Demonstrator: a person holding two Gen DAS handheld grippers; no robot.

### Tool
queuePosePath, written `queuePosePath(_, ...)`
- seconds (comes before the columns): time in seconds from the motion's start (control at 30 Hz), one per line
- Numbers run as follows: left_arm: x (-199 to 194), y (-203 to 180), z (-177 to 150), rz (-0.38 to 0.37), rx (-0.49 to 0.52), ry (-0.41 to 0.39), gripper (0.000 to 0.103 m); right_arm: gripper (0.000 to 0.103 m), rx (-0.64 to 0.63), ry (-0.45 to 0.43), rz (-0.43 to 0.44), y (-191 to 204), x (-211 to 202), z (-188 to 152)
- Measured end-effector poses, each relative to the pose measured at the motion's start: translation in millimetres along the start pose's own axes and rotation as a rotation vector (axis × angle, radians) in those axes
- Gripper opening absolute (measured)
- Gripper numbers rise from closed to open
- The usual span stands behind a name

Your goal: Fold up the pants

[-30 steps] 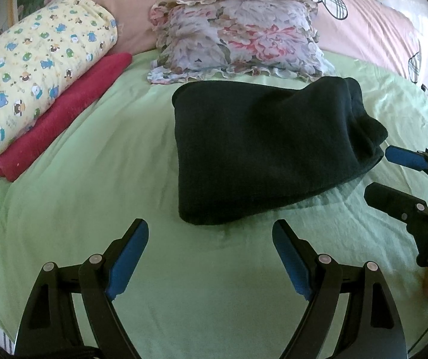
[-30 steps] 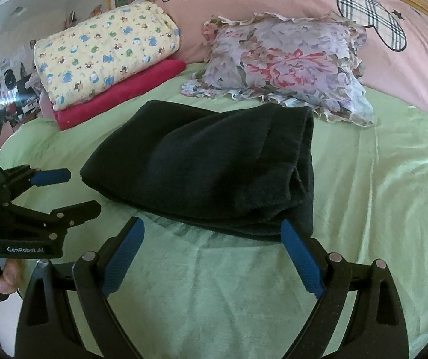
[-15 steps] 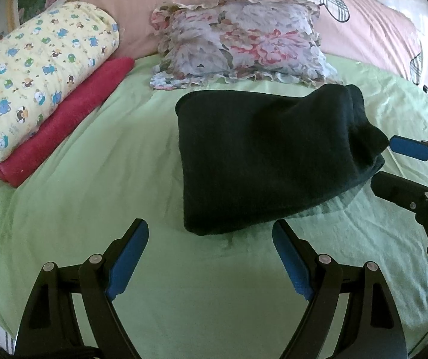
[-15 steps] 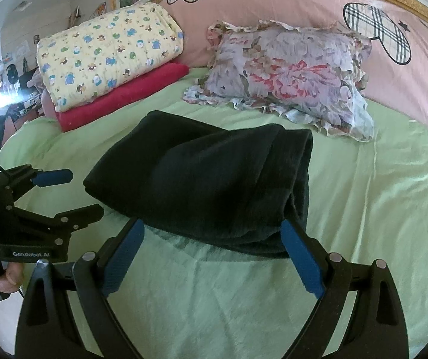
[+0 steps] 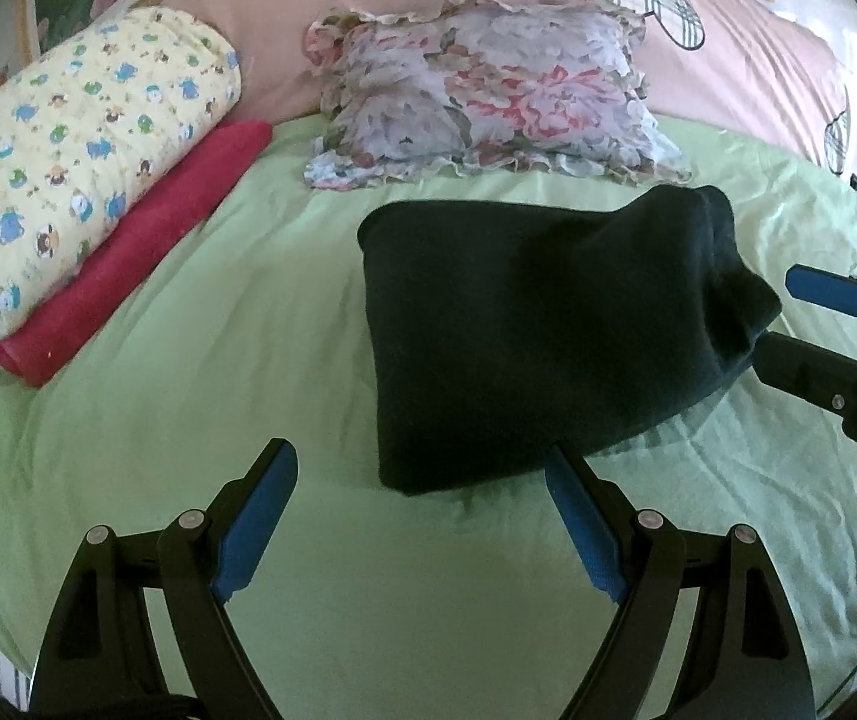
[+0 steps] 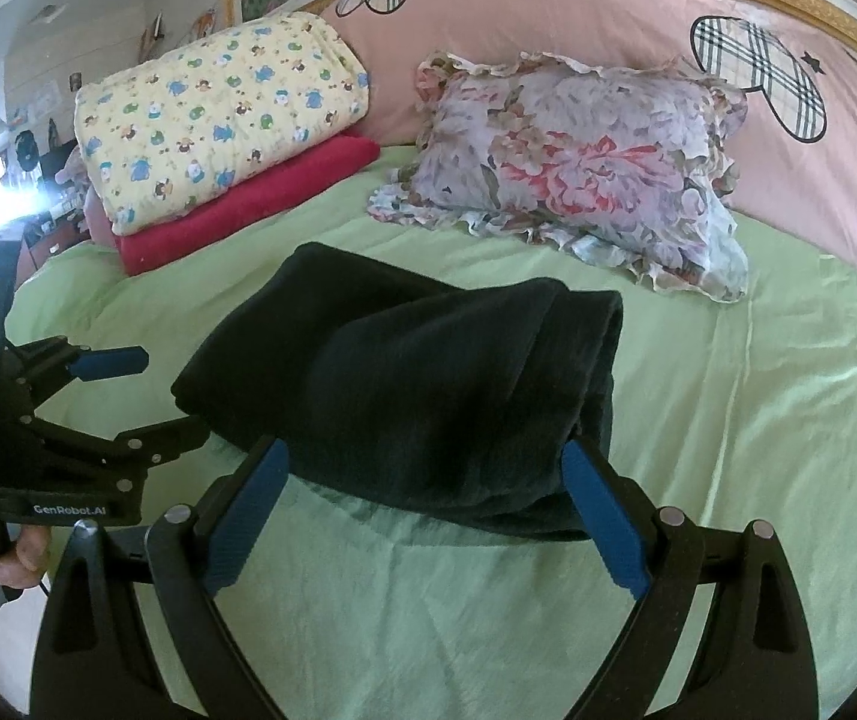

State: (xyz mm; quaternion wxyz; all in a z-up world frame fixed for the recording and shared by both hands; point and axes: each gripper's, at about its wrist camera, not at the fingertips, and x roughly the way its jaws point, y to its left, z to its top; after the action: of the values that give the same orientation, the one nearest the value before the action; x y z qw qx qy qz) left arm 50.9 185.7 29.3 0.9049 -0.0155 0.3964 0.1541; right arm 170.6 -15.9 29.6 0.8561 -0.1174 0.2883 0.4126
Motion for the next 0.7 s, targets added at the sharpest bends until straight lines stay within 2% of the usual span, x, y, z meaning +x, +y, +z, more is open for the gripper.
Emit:
queuePosePath(0.17, -1.4, -2.4, 4.7, -0.014, 0.010, -0.017, 0.085, 0.093, 0.008, -0.003, -0.002, -4.8, -1.2, 5.2)
queuePosePath(0.47, -3.1, -1.3, 20.3, 0.020, 0.034, -0.049, 0.085, 0.093, 0.034, -0.006, -0.008, -14.0, -1.8, 11.7)
queuePosePath(0.7, -1.2, -0.3, 28.9, 0.032, 0.024, -0.040, 0.085, 0.093, 0.050, -0.007, -0.013, -19.5, -2.7, 14.1)
